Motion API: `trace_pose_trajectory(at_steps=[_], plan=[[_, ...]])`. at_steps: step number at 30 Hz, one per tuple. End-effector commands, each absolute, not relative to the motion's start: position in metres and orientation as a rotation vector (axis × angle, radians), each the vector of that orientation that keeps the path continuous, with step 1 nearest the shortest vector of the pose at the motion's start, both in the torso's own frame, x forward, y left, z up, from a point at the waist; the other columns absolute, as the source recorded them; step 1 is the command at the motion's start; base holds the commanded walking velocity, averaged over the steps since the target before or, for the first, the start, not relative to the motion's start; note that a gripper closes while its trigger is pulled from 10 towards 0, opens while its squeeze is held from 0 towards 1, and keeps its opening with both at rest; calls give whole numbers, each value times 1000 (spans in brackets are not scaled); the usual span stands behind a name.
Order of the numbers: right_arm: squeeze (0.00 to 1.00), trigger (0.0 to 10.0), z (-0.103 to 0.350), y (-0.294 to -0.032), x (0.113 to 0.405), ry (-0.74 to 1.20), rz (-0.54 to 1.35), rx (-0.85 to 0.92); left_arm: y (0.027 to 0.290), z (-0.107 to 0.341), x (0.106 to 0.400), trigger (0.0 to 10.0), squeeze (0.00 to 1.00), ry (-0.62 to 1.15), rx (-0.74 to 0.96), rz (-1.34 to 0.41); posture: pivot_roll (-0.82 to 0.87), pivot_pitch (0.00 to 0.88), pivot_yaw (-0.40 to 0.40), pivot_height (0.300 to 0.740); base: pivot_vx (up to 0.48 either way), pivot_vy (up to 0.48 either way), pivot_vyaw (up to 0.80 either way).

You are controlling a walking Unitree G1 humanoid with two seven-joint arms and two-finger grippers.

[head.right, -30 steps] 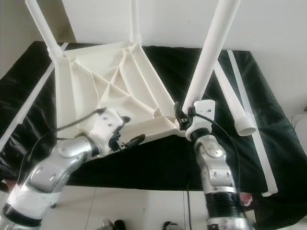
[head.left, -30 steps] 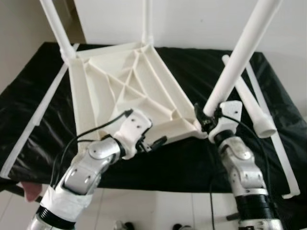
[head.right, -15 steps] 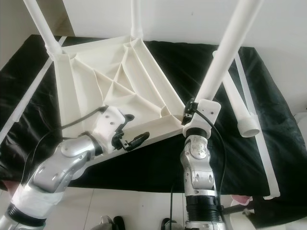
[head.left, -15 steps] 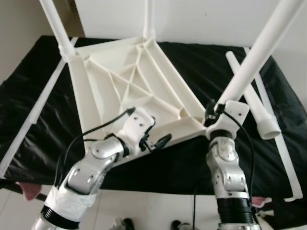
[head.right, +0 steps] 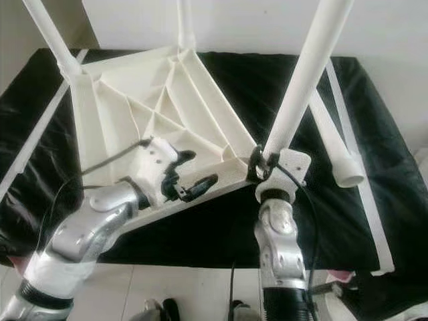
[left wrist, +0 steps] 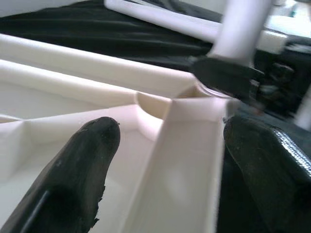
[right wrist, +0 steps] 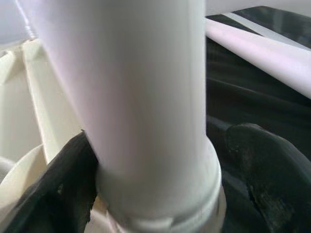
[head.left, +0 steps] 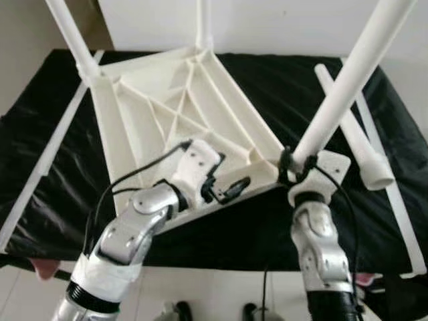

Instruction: Building children table

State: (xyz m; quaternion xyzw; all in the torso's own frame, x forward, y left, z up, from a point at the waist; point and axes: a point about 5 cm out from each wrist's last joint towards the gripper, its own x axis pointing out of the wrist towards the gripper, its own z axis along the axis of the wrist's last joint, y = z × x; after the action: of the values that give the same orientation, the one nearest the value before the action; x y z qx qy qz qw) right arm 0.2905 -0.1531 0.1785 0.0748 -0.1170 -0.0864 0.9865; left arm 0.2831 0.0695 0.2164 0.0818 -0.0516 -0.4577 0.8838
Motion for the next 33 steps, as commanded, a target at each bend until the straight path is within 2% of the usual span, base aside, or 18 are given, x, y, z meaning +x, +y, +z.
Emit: trace_pose_trajectory(at_steps=[1,8,15,21,29,30,31,32,33], plan=[[0,10000,176,-157,281,-237,-144,149,68,221,275,10000,0,-111,155,-1044,-140,229,55,740,0,0,0],[0,10000,180,-157,279,-250,18,105,65,224,269,10000,0,-119,162,-1111,-158,234,67,740,0,0,0],[0,10000,192,-173,301,-260,203,-16,55,209,262,10000,0,-91,222,-1151,-171,240,65,740,0,0,0],[0,10000,195,-164,312,-229,415,-74,47,209,258,10000,0,-90,199,-1163,-165,230,49,740,0,0,0],[0,10000,200,-161,321,-224,542,-133,44,208,256,10000,0,-90,195,-1163,-158,226,43,740,0,0,0],[0,2745,203,-164,325,-224,549,-155,45,199,255,10000,0,-64,240,-1162,-153,223,36,740,0,0,0],[0,2745,206,-165,327,-224,552,-169,46,193,255,10000,0,-45,273,-1162,-153,223,36,740,0,0,0],[0,510,207,-167,329,-225,553,-176,47,188,254,10000,0,-32,295,-1163,-152,222,34,740,0,0,0],[0,0,208,-168,330,-221,552,-181,47,186,254,10000,0,-27,303,-1164,-148,220,32,740,0,0,0]])
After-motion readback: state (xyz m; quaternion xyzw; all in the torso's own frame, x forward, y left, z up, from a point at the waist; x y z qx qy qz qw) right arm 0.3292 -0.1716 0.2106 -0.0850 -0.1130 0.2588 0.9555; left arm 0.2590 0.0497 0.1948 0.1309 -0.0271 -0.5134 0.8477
